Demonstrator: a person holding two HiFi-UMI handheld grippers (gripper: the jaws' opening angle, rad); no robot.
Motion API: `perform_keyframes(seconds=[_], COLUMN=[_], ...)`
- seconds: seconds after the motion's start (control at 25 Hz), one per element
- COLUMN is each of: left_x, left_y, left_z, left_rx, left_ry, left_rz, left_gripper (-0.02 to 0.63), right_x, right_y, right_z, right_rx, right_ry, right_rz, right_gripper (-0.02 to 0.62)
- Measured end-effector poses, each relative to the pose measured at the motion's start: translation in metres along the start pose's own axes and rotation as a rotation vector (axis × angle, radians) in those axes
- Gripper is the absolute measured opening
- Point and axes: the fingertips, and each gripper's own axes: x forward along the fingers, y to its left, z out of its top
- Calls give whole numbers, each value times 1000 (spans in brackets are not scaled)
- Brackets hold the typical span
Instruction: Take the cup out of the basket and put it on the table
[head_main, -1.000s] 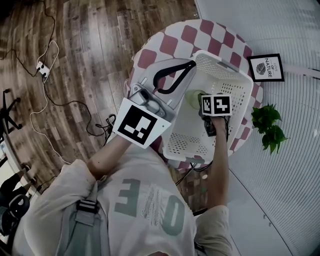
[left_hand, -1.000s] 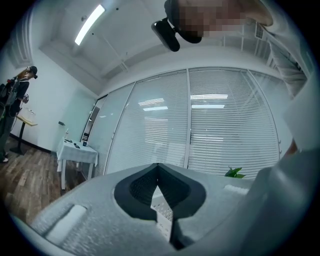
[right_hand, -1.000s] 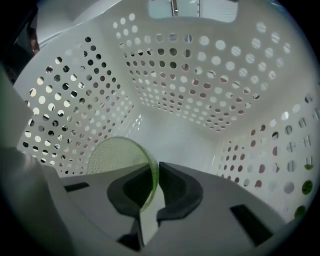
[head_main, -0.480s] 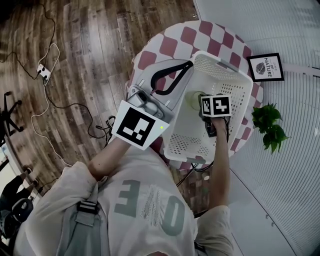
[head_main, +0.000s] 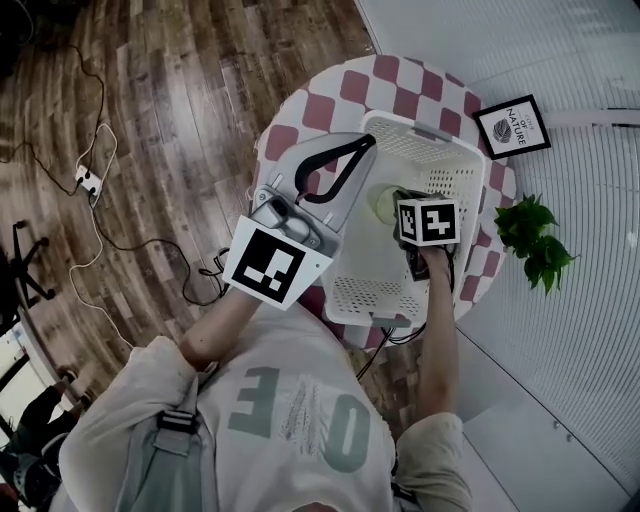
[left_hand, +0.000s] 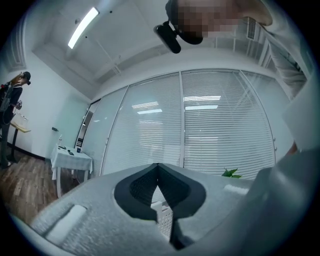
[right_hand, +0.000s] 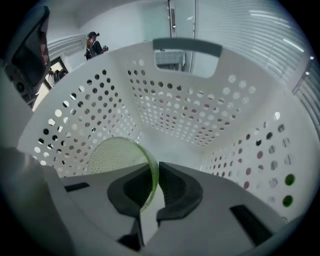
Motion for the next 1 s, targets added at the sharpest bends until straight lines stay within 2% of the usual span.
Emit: perform_keyframes(seconds=[0.28,0.6,0.72,1.0], left_x=[0,4,7,12], left_y=[-23,-55,-64,-86], left_z=[18,39,45,68], left_rx=[18,83,102,119], left_ry=[-19,-44,-54,-127], left_rz=[-81,-168,-188,-211], left_gripper=[3,3,3,3], right_x=[-68,-152,-179,-253], right_y=[0,14,22,26], right_z=[28,38,39,25], right_rx=[17,42,55,165], right_ry=[-251,-495,-576,-809], right_rz=[-111,-197,-203,-251], right_gripper=[25,25,25,25])
